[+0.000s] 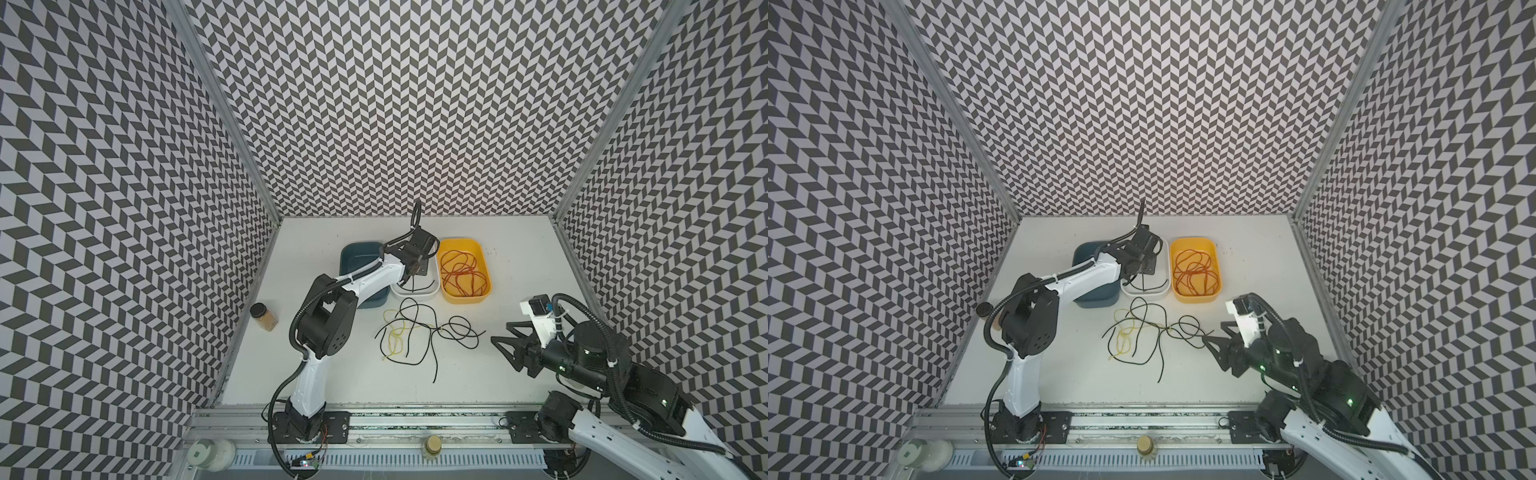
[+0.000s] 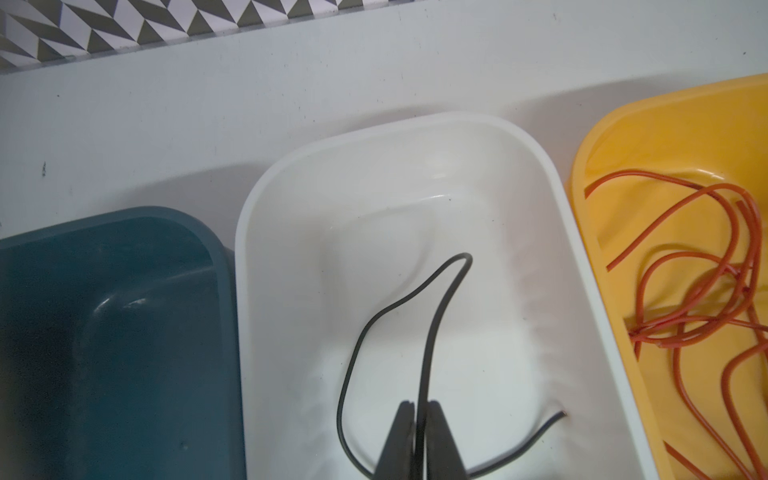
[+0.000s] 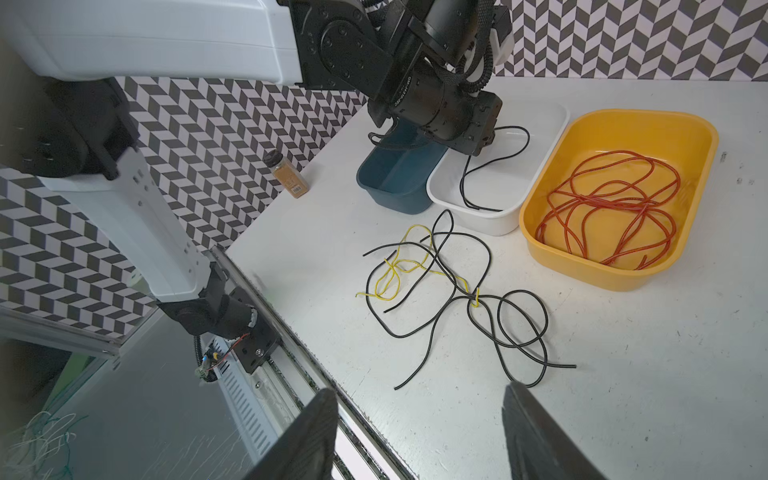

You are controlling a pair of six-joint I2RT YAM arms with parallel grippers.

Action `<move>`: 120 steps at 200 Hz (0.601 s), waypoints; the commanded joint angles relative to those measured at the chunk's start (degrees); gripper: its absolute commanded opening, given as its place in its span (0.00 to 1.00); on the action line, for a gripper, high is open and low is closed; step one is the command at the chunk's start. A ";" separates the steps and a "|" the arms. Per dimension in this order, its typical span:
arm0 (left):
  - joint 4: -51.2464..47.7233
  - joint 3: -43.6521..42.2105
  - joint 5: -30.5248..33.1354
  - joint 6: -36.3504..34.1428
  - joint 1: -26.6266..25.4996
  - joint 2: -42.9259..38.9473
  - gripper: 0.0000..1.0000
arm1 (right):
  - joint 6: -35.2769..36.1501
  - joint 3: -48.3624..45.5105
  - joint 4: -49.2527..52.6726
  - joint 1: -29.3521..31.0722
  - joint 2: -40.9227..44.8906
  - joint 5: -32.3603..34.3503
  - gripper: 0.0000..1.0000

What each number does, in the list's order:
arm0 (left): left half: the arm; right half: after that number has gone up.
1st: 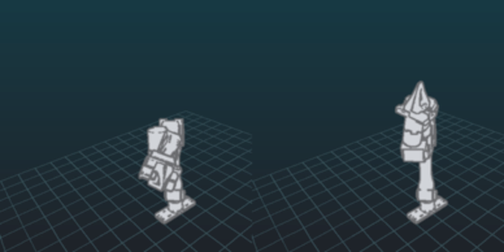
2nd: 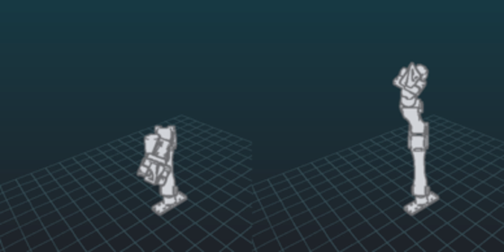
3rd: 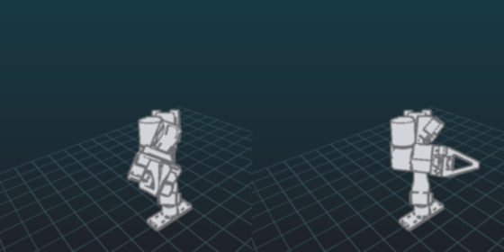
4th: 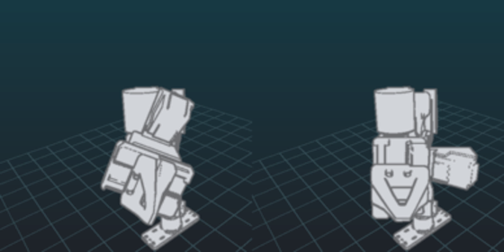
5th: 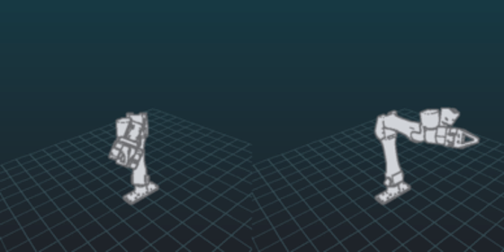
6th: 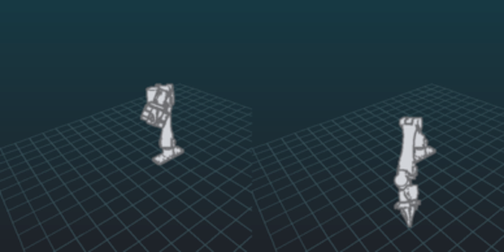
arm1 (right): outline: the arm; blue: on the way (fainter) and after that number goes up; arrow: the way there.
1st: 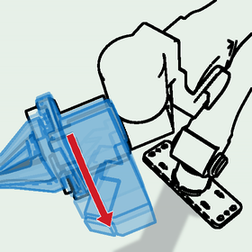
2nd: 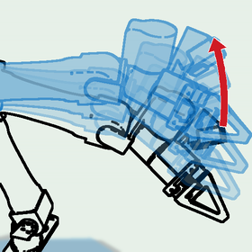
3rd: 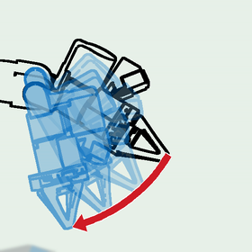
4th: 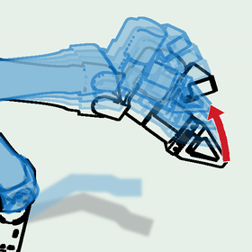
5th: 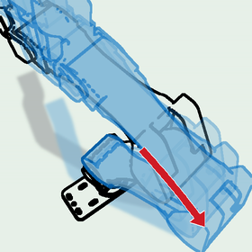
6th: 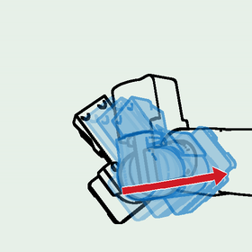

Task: Untangle the cables
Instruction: 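Draw the left arm back by the teal bin while the right gripper nears the pile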

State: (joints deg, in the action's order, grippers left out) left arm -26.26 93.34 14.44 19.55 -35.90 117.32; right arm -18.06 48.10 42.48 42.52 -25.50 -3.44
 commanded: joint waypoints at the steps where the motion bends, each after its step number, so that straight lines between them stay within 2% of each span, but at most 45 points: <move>1: -1.90 0.56 0.16 0.25 0.13 0.77 0.17 | 0.26 -0.47 -1.08 -0.07 0.62 -0.34 0.64; 28: -2.85 1.83 0.24 -0.63 0.23 0.93 0.20 | 0.06 -0.76 -1.00 -0.07 0.71 -0.44 0.64; 120: -7.74 9.64 1.45 -4.35 2.23 1.27 0.43 | -0.41 -1.16 -0.38 -0.07 1.05 -0.74 0.64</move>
State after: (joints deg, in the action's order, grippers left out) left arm -31.14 99.48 14.55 16.47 -34.28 118.30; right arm -18.11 47.22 42.61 42.52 -25.36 -3.68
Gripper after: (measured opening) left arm 0.417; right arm 0.638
